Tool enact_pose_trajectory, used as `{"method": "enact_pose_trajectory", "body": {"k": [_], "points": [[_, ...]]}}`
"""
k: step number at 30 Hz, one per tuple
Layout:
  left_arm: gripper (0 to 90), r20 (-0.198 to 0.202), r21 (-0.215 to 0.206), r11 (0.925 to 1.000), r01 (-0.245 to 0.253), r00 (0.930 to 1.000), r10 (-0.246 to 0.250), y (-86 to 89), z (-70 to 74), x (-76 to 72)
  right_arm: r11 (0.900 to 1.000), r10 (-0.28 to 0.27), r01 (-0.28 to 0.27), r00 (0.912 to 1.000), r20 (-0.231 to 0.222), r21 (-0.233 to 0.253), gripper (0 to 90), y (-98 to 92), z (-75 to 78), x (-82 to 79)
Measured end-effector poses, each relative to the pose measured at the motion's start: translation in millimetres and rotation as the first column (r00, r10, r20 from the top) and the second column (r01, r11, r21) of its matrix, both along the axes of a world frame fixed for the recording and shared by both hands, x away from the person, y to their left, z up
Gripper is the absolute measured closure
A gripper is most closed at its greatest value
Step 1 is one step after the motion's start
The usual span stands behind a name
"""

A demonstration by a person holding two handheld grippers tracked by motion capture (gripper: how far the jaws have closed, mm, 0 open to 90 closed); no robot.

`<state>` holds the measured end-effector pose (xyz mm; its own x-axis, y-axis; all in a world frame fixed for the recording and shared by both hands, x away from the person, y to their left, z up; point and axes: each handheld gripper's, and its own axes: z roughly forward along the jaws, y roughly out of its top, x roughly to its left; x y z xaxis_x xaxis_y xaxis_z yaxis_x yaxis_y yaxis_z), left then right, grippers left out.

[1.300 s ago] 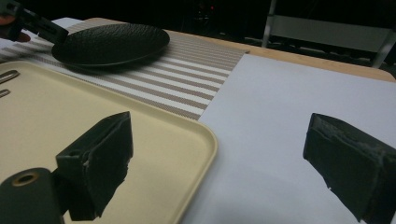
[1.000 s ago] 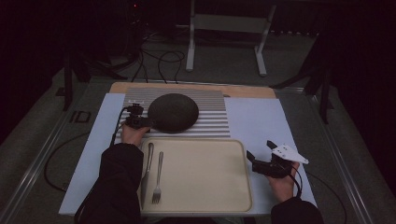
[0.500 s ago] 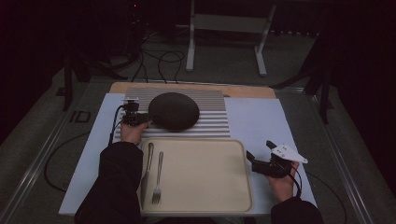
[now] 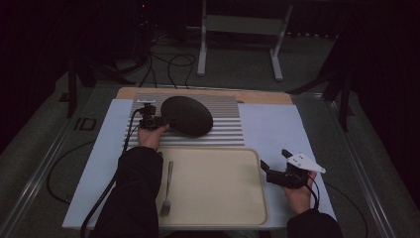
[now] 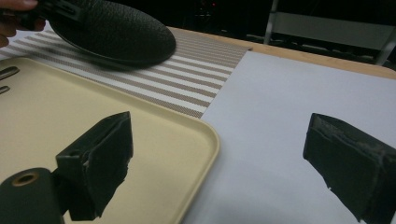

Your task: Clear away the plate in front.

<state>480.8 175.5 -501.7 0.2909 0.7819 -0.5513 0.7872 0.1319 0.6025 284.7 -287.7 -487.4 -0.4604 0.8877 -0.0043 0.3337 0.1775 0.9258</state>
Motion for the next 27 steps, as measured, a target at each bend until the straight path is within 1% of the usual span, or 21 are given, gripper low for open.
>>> {"method": "enact_pose_trajectory", "body": {"k": [1, 2, 3, 5, 6, 8, 9, 11, 12, 14, 15, 18, 20, 22, 24, 27], "points": [[64.9, -0.005, -0.009, 0.9999, -0.01, 0.9999, 0.01, -0.6, 1.5, 0.6, 1.0, -0.001, 0.001, 1.0, 0.0, 0.001, 8.2, -0.5, 0.2, 0.0], [66.7, -0.01, -0.01, 0.9997, -0.022, 0.9997, 0.022, -1.5, 3.3, 1.1, 1.0, 0.0, 0.0, 1.0, 0.002, 0.003, 8.2, -1.0, 0.2, 0.2], [69.8, -0.014, 0.006, 0.9996, -0.029, 0.9995, 0.029, -2.6, 5.2, 1.5, 1.0, -0.001, 0.001, 1.0, 0.003, 0.003, 8.2, -1.4, 0.3, 0.1], [75.4, -0.029, -0.022, 0.999, -0.039, 0.9988, 0.038, -1.4, 6.8, 2.6, 1.0, 0.0, 0.0, 1.0, 0.004, 0.002, 8.2, -2.0, 0.5, 0.1], [76.8, -0.036, -0.018, 0.9989, -0.042, 0.9985, 0.042, -2.2, 7.7, 2.7, 1.0, -0.001, 0.001, 1.0, 0.004, 0.001, 8.2, -2.2, 0.5, 0.2], [77.2, -0.036, -0.018, 0.9989, -0.042, 0.9985, 0.042, -2.2, 7.7, 2.7, 1.0, -0.002, 0.002, 1.0, 0.003, 0.003, 8.2, -2.1, 0.5, 0.2], [77.9, -0.048, -0.027, 0.9984, -0.05, 0.9977, 0.049, -5.6, 8.5, 3.0, 1.0, 0.001, -0.001, 1.0, 0.002, 0.002, 8.2, -1.7, 0.4, 0.3], [79.7, -0.069, -0.062, 0.996, -0.065, 0.9958, 0.06, -7.1, 7.6, 3.3, 1.0, 0.0, 0.0, 1.0, 0.002, 0.0, 8.2, -1.6, 0.5, 0.1], [80.6, -0.076, -0.069, 0.9951, -0.072, 0.9949, 0.066, -8.5, 7.8, 3.3, 1.0, 0.0, 0.0, 1.0, 0.003, 0.0, 8.2, -1.9, 0.5, 0.2], [81.4, -0.076, -0.069, 0.9951, -0.072, 0.9949, 0.066, -8.5, 7.8, 3.3, 1.0, -0.001, 0.001, 1.0, 0.003, 0.001, 8.2, -2.1, 0.6, 0.2], [81.4, -0.086, -0.098, 0.9917, -0.084, 0.9934, 0.076, -10.6, 9.3, 3.2, 1.0, -0.001, 0.001, 1.0, 0.003, 0.001, 8.2, -2.1, 0.6, 0.2], [84.7, -0.108, -0.127, 0.9872, -0.097, 0.9907, 0.083, -13.2, 13.3, 3.2, 1.0, -0.007, 0.007, 1.0, 0.001, 0.002, 8.2, -3.1, 0.6, 0.2], [85.2, -0.114, -0.122, 0.9879, -0.096, 0.9901, 0.082, -16.8, 17.4, 3.2, 1.0, -0.008, 0.008, 1.0, -0.002, 0.004, 8.2, -3.4, 0.5, 0.4], [85.6, -0.129, -0.12, 0.9863, -0.113, 0.9868, 0.098, -20.7, 20.7, 2.8, 1.0, -0.01, 0.01, 0.9999, -0.005, 0.003, 8.3, -3.5, 0.3, 0.5], [85.7, -0.141, -0.12, 0.9826, -0.142, 0.9822, 0.124, -24.5, 22.6, 2.8, 1.0, -0.01, 0.01, 0.9999, -0.006, 0.002, 8.3, -3.4, 0.4, 0.3], [85.9, -0.149, -0.13, 0.9786, -0.16, 0.9788, 0.14, -26.4, 22.2, 4.0, 1.0, -0.013, 0.013, 0.9999, -0.003, 0.004, 8.6, -4.3, 1.0, -0.4]]}}
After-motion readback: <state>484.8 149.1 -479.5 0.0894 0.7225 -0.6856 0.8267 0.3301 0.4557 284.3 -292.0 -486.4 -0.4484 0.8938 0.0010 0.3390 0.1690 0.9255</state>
